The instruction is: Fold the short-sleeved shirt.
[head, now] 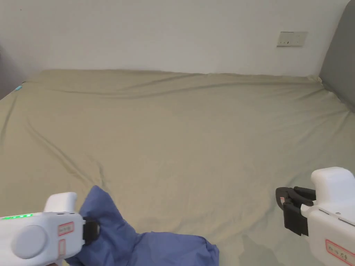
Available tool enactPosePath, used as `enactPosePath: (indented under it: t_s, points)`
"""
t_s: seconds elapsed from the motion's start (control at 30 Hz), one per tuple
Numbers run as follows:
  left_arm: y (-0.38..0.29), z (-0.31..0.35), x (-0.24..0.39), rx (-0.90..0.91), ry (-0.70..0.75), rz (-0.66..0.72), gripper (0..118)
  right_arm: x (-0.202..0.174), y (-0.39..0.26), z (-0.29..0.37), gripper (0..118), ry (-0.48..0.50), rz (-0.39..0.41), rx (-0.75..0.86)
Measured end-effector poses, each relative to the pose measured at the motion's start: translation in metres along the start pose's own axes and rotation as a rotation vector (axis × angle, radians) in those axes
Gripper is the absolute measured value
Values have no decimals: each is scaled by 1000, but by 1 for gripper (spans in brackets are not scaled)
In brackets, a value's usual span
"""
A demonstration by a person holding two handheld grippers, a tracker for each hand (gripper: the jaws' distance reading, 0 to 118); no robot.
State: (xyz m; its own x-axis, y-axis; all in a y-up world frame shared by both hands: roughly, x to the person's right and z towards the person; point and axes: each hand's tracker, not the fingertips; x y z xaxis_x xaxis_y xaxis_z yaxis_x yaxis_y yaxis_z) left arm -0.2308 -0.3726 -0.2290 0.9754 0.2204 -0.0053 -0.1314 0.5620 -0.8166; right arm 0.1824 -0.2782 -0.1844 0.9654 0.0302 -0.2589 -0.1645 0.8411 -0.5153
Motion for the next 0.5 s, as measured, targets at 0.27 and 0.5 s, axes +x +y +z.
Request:
enactPosePath:
  t_s: [0.27,0.5]
  points:
    - [-30,-78,89,-141,-205,-91,11,12,-10,3,1,-6,-28,-17]
    - [-66,-129,131,-219,-135,-159,14,26,-20,2,1,-25,-49,-37]
